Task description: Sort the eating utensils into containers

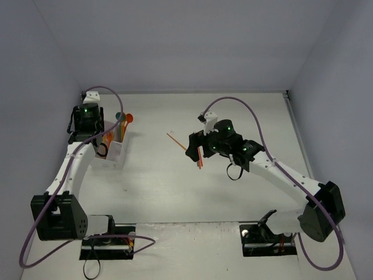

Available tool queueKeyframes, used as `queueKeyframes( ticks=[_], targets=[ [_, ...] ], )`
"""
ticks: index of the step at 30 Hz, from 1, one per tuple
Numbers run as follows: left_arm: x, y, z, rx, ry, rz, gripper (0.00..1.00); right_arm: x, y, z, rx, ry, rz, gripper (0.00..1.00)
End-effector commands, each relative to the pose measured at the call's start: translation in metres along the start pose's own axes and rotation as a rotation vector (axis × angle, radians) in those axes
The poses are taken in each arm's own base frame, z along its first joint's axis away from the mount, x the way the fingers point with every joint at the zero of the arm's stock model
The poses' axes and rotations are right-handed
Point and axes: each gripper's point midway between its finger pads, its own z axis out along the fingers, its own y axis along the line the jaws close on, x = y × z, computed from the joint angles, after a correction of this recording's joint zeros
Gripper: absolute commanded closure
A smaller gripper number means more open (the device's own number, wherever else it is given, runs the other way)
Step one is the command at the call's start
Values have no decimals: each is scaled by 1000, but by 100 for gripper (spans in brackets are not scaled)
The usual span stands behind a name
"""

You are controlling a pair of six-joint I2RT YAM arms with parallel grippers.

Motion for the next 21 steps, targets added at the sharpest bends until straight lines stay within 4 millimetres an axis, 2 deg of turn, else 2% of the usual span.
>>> queueKeyframes(
  ticks=[1,3,6,11,16,21],
  targets=[
    [-47,28,-47,-17,-100,-167,45,-10,-5,22,9,34,-25,19],
    [-48,27,-61,16,-92,-203,36,-2,-9,32,20,75,-29,22],
    [-57,25,-86,91,-111,-267,31,10,-19,51,47,131,-32,25],
    [-53,15,-120,204,-99,-351,31,9,-32,78,96,169,-57,27],
    [-54,-4,-156,342,-110,-400,30,22,-49,106,157,235,-80,31],
    [-54,-14,-173,409,-112,-412,30,34,-66,132,217,289,-80,37]
  ],
)
